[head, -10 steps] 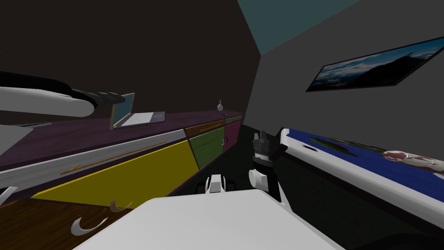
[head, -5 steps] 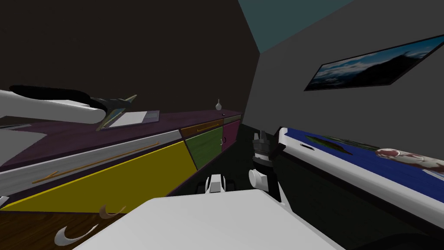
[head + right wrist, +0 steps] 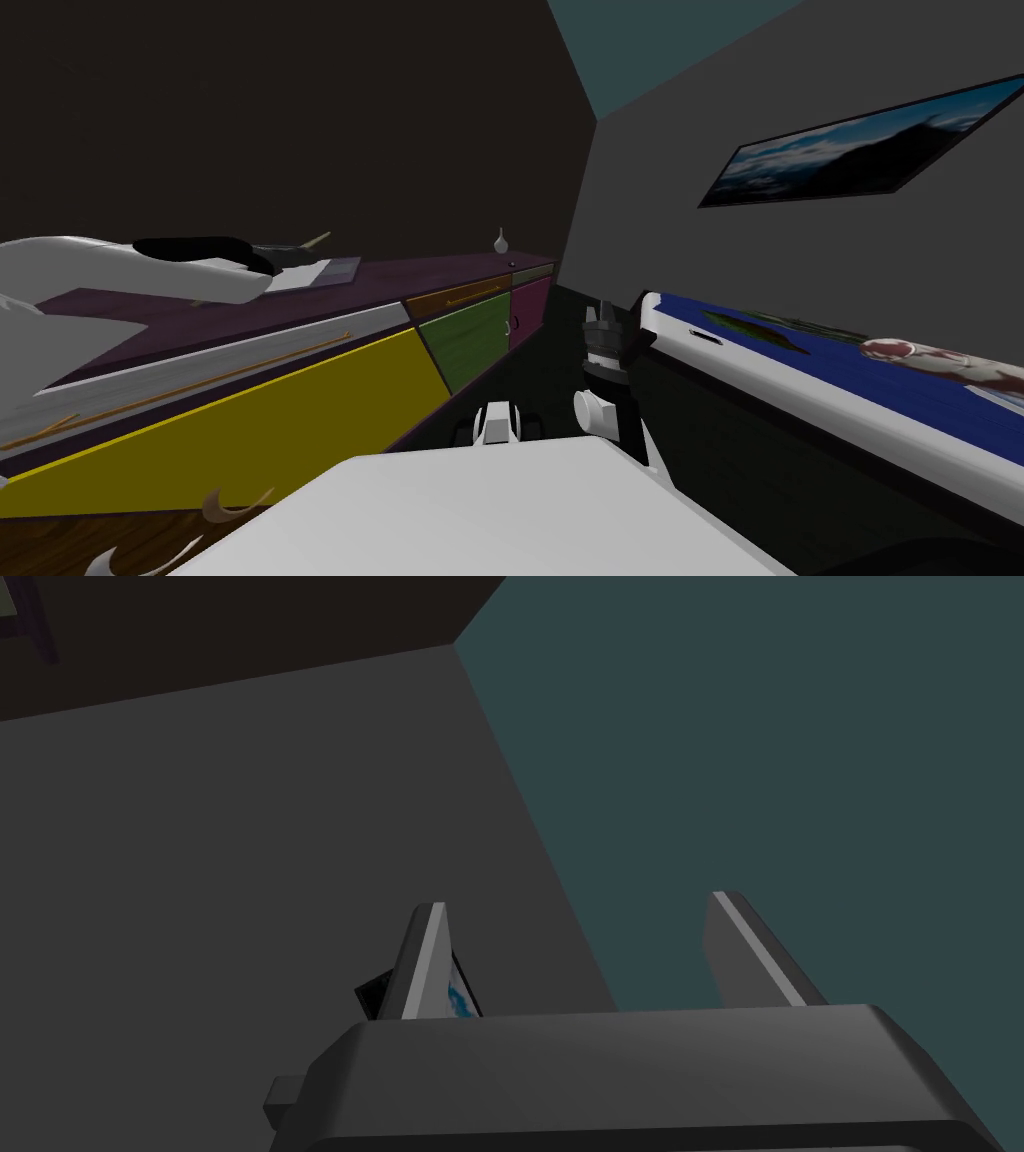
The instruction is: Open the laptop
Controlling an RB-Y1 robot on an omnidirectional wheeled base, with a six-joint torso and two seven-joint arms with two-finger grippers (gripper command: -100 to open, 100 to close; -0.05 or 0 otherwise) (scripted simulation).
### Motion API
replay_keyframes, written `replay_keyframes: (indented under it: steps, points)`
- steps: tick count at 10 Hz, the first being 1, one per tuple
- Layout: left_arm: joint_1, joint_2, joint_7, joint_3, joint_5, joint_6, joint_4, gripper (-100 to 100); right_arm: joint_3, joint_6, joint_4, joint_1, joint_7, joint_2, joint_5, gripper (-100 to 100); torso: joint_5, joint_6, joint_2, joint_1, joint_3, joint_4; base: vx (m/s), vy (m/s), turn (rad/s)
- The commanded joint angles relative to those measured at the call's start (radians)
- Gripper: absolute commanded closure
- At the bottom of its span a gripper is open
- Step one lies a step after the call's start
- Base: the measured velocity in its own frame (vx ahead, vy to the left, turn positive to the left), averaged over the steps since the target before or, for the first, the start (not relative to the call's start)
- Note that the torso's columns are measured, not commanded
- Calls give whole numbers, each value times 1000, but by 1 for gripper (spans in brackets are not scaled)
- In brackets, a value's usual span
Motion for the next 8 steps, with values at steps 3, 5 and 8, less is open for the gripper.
replay_keyframes:
  steps: [3,5,8]
  points:
    - [-3,41,-33,6,21,52,-34,-100,0,0,0,0,0,0,0,0,-9,3,3,-10,1,4,13,1,-17]
    - [-13,76,-49,24,55,99,-58,-100,0,0,0,0,0,0,0,0,-12,4,2,-16,0,4,13,11,-21]
    - [-10,100,-59,47,79,137,-89,-100,0,0,0,0,0,0,0,0,-12,4,1,-15,0,4,13,1,-13]
